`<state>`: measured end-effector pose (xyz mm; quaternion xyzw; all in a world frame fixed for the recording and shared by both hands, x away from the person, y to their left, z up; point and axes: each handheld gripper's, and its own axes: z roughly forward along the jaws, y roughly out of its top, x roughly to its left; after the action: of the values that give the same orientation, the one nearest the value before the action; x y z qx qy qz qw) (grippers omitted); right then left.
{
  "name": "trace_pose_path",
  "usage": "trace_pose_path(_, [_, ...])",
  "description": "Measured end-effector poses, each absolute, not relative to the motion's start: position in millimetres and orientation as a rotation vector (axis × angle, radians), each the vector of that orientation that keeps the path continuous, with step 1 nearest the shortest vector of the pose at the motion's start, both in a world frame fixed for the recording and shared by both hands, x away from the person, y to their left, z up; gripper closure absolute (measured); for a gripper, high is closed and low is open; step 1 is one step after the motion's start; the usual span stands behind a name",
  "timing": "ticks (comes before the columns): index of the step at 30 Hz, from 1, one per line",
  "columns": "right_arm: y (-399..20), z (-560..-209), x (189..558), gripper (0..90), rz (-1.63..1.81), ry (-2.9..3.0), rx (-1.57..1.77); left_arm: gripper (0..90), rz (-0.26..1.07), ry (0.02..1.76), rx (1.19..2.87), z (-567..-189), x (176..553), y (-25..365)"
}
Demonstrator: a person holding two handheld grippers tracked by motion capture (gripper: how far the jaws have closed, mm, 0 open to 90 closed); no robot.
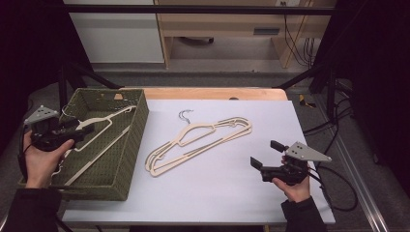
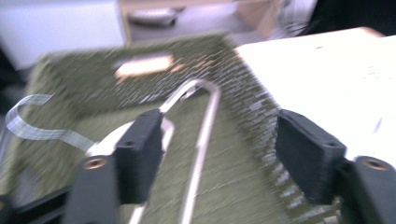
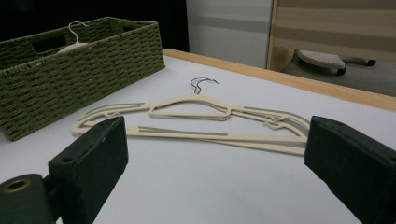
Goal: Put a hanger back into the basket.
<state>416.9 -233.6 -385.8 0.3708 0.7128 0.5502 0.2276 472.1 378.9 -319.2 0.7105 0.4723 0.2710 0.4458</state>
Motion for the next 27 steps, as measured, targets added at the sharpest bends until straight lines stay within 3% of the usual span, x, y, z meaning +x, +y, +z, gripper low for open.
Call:
trace_pose_path(4, [-233.5,-386.2,418.8,6.8,1.512,1.963,1.021,17.3,0.644,1.057,1.722,-307.1,462.4,347.7])
trace_pose_path(10, [-233.3,-386.5,418.5,6.8,1.510,1.963,1.019,10.7,0.636,0.943,1.746,-303.5,454.9,301.1])
trace_pose_path(18, [-236.9,-385.1,417.7,6.8,1.511,1.956,1.017,10.7,0.524,0.861,1.832,-330.8,469.1,232.1])
trace_pose_path(27, [-237.0,-386.3,418.1,6.9,1.509,1.964,1.024,14.4,0.433,0.891,1.926,-372.1,491.2,193.8])
